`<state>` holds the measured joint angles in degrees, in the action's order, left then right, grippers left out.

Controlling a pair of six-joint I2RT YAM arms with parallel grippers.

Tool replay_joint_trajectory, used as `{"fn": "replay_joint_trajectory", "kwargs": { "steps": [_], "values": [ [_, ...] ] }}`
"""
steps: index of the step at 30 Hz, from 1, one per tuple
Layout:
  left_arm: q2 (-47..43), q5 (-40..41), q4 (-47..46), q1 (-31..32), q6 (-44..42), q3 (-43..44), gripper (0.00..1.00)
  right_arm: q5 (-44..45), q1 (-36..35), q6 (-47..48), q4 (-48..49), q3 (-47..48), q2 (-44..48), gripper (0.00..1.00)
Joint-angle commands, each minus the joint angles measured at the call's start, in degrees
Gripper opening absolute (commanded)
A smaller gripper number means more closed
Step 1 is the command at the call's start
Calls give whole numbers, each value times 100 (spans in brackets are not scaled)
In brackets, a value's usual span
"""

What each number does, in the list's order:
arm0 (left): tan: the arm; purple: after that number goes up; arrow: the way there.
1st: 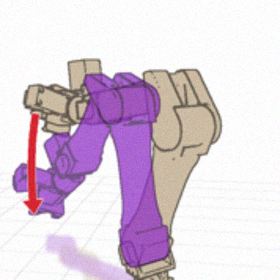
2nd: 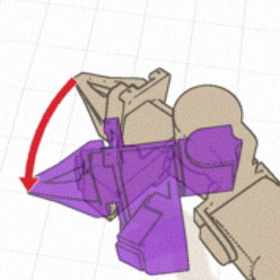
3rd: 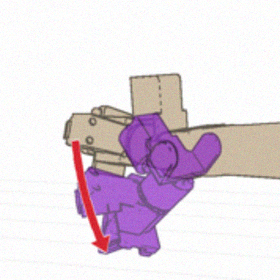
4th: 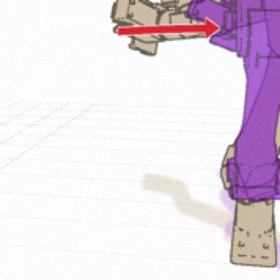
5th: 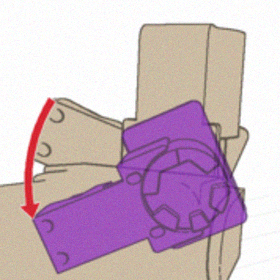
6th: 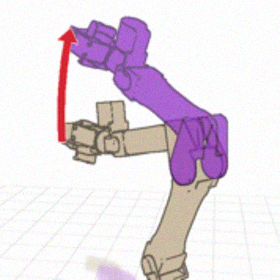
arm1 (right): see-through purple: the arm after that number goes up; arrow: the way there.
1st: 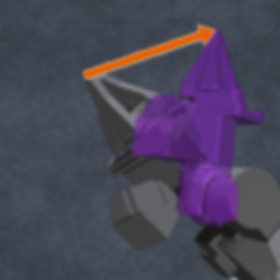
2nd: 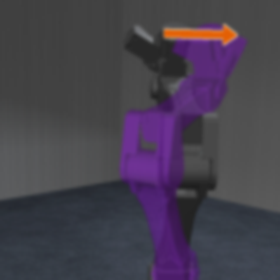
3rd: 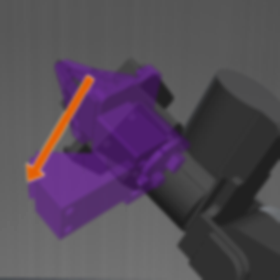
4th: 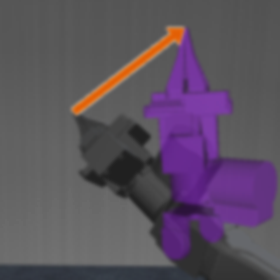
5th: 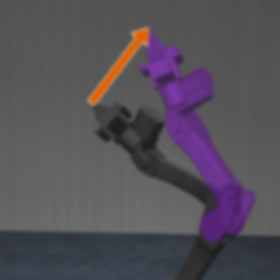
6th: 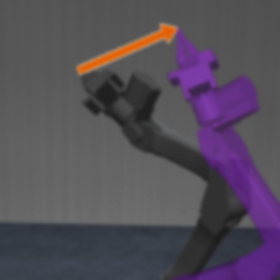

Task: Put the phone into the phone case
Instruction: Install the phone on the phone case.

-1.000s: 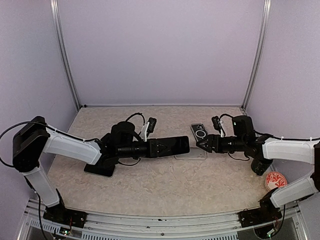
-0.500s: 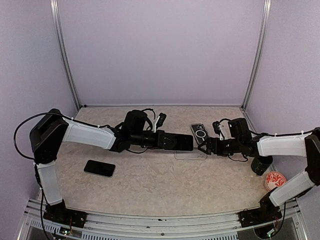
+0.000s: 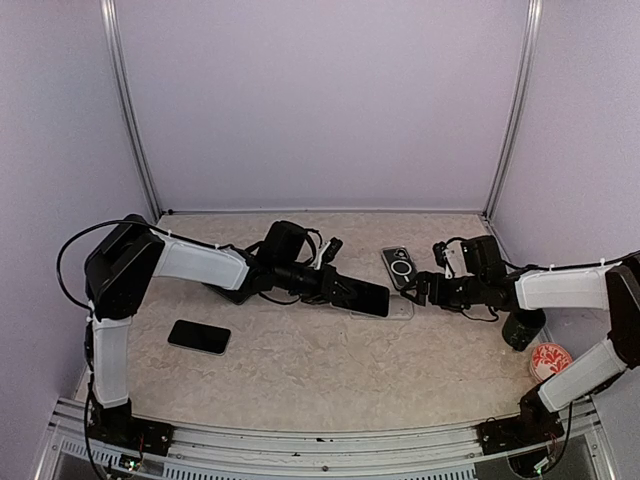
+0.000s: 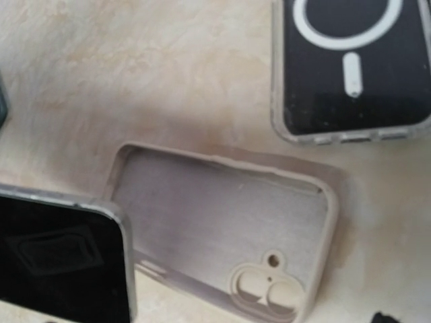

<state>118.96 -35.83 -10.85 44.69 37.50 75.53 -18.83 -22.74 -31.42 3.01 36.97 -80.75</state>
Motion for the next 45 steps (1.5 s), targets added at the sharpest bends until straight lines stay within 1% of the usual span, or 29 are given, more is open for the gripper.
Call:
{"fn": "replay_joint_trajectory", "kwargs": {
  "steps": [1,8,16,29,37,45],
  "values": [
    [137,-292,-145,-102,144,304,0,-92,75,-64,130,37,-157,99],
    [397,-325,106,-223,216,696,0,-136,77,-54,233,-14,-210,99],
    [762,-397,343,-224,262,1122,0,-247,77,62,264,126,-591,99],
    [1138,-506,470,-226,592,1428,0,-604,77,120,647,273,-1008,99],
    [1274,-555,523,-224,812,1547,0,-550,77,272,550,479,-1235,99],
    [1322,-699,415,-224,1204,1531,0,-806,78,218,671,482,-1465,99]
  ]
}}
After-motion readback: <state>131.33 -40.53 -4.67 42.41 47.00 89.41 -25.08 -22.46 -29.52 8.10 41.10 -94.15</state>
